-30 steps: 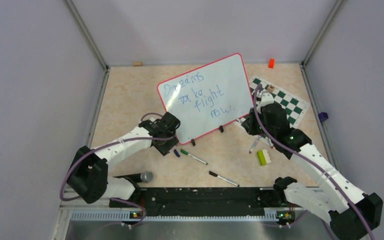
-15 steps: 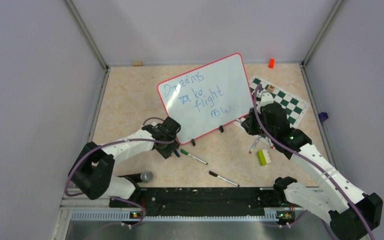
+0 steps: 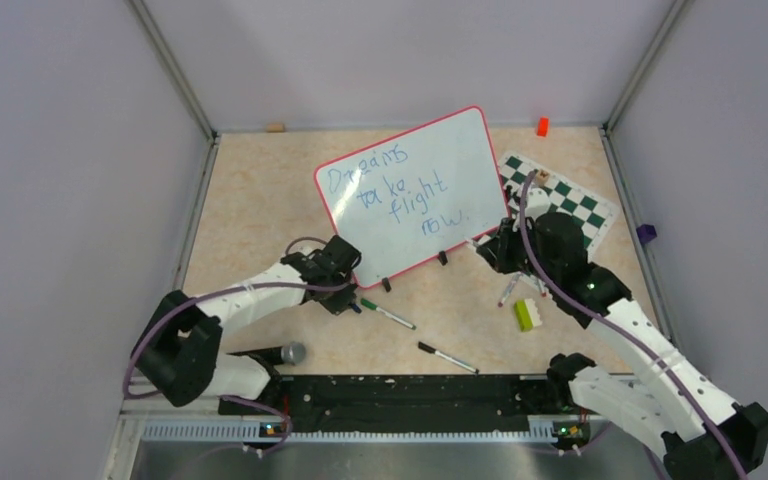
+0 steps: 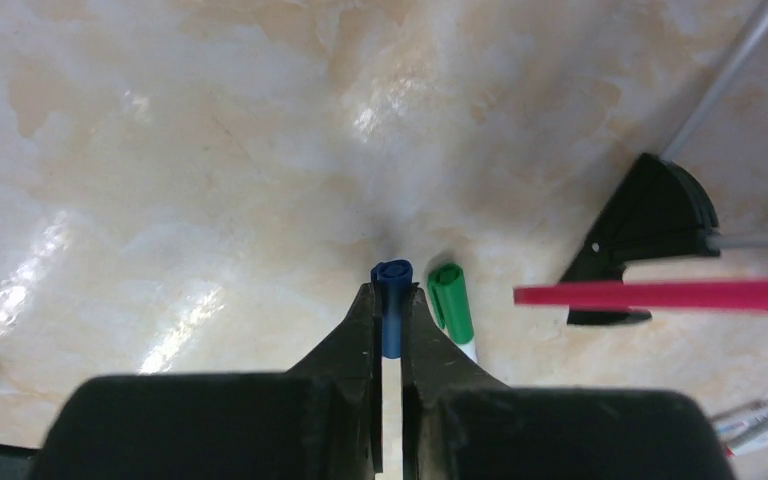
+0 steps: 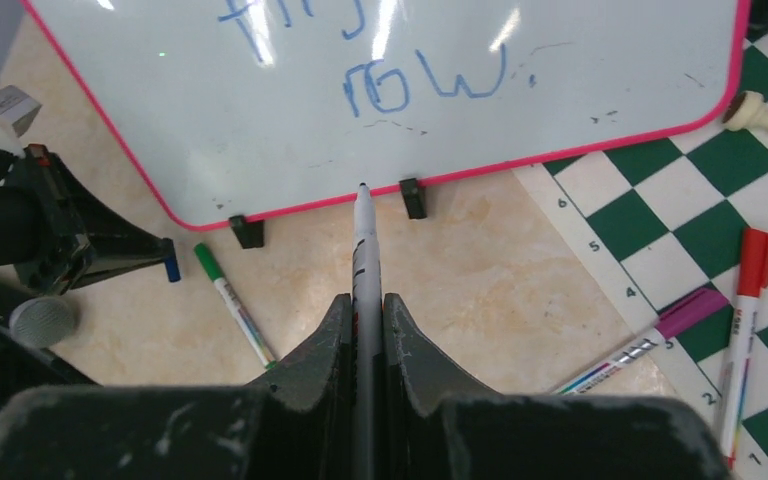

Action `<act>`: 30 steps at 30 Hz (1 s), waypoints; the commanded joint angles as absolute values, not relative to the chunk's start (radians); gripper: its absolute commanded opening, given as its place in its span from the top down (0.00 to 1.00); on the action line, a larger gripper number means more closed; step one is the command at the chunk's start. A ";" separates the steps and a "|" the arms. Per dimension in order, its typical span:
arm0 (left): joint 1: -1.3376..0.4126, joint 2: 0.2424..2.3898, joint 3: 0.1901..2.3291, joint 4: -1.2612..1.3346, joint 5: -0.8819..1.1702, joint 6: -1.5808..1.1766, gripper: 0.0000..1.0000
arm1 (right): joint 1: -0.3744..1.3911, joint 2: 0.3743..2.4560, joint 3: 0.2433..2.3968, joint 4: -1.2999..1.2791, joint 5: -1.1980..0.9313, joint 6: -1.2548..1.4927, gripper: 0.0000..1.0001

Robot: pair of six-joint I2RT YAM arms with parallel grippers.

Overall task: Write a sentence on the whiteboard
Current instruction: Pick up the pen cap from the center of the board, then insert the whiteboard marker without the cap into the pen cap.

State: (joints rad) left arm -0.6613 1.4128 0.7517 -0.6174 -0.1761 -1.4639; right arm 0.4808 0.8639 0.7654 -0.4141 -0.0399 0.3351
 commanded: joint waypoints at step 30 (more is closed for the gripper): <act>-0.657 0.746 0.733 -0.611 -0.239 -1.670 1.00 | 1.084 0.978 0.611 0.302 -0.004 0.355 1.00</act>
State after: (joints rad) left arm -0.6601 0.7506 0.6960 -0.6106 -0.2253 -1.6684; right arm 1.0710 0.9573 0.5571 0.1883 -0.0299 0.3595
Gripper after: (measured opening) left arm 0.043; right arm 0.093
